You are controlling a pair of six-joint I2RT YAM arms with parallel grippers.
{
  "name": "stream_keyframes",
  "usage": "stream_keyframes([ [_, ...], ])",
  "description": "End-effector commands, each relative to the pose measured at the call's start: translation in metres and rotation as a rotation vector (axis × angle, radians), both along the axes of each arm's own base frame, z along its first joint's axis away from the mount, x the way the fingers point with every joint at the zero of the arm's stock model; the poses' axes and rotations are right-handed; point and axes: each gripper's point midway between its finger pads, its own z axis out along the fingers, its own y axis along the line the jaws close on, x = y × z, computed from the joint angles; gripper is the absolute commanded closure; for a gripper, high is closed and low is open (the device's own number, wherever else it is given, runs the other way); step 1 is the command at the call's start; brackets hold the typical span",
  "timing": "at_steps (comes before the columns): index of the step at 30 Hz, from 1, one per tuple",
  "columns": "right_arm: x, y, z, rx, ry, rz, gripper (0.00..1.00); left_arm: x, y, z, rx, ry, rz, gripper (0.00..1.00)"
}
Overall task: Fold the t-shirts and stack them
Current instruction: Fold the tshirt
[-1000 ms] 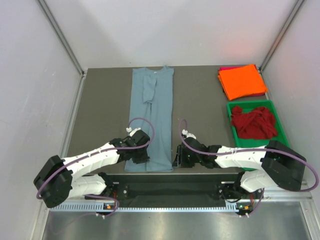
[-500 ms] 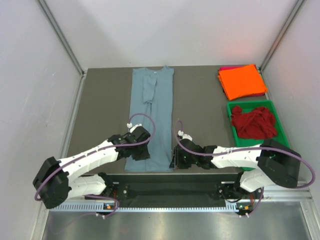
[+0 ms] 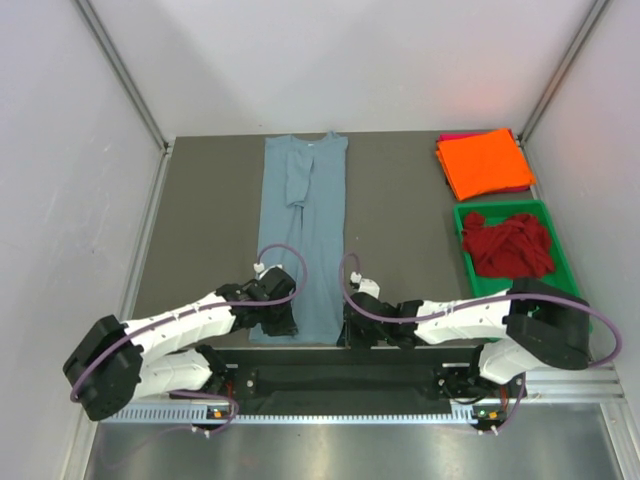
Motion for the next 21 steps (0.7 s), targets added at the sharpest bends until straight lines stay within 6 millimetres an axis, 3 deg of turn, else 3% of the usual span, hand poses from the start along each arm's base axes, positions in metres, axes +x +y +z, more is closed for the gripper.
stream_keyframes([
  [1,0.000,0.002,0.015,-0.006,-0.026,-0.006,0.80,0.005,0.002,0.001,0.022,-0.028,-0.002,0.82],
  [3,-0.001,0.004,0.024,-0.001,-0.037,0.004,0.73,0.007,-0.002,0.012,-0.007,-0.049,-0.022,0.80],
  [5,0.000,0.004,0.035,0.009,-0.045,0.005,0.67,0.009,-0.015,0.035,-0.081,-0.078,-0.059,0.78],
  [10,0.015,-0.001,0.045,0.024,-0.055,-0.036,0.62,0.017,-0.030,0.077,-0.146,-0.145,-0.128,0.71],
  [15,0.026,-0.005,0.041,0.053,-0.068,-0.036,0.69,0.022,-0.023,0.071,-0.047,-0.130,-0.147,0.72],
  [21,0.028,0.005,0.040,0.127,-0.060,-0.005,0.68,0.025,-0.022,0.070,-0.041,-0.136,-0.147,0.70],
])
